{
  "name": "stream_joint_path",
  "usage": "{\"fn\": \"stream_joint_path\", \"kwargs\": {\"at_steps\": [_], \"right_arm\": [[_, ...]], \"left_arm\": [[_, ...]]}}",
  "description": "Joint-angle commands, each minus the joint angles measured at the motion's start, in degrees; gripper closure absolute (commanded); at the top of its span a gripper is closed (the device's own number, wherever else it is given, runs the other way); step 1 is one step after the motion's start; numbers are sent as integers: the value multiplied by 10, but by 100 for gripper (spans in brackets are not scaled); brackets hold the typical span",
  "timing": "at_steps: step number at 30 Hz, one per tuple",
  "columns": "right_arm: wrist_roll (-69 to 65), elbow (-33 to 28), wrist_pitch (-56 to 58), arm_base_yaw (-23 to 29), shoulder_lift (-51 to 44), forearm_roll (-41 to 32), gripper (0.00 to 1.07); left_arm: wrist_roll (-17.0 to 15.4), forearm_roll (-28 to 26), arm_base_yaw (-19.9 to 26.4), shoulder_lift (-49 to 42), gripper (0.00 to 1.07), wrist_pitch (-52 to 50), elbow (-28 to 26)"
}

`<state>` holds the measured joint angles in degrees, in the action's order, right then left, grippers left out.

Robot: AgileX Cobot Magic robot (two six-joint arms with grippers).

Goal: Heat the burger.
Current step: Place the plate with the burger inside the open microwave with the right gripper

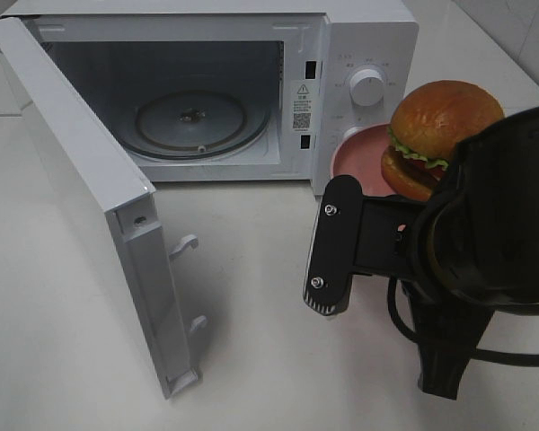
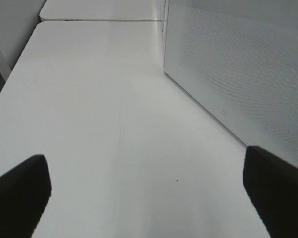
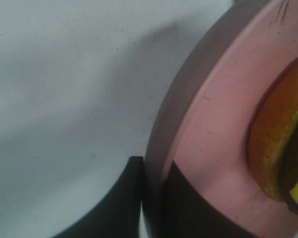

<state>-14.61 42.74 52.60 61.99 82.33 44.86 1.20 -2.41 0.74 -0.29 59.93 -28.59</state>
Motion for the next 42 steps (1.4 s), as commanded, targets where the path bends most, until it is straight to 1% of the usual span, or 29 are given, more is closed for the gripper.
{"fn": "stream_joint_path", "kwargs": {"at_steps": [1,4,6,16,23,33,35,36,40,42], "right_arm": [[46,-1,-8,3,-6,44,104],[54,-1,-13,3,-6,44,104],[90,-1,-29,3,-6,45,104],[170,-1,-82,3,-6,46,103],[208,-1,-121,3,-6,73,103],[288,-1,-148,3,-6,76,102],[297,-1,-151,3,-6,73,102],[286,-1,-163,3,-5,58,102],[286,-1,-179,1,-1,58,102],[323,-1,-198,-15,-1,53,102]], "left_arm": [[-1,1,-2,-12,1,-3,1],[-1,1,-2,-12,1,-3,1],[-1,1,-2,-12,1,-3,1],[-1,1,-2,-12,1,-3,1],[-1,1,-2,-12,1,-3,1],[-1,1,-2,-12,1,-3,1],[-1,1,-2,-12,1,-3,1],[-1,1,-2,-12,1,-3,1],[-1,1,-2,-12,1,-3,1],[-1,1,-2,-12,1,-3,1]]}}
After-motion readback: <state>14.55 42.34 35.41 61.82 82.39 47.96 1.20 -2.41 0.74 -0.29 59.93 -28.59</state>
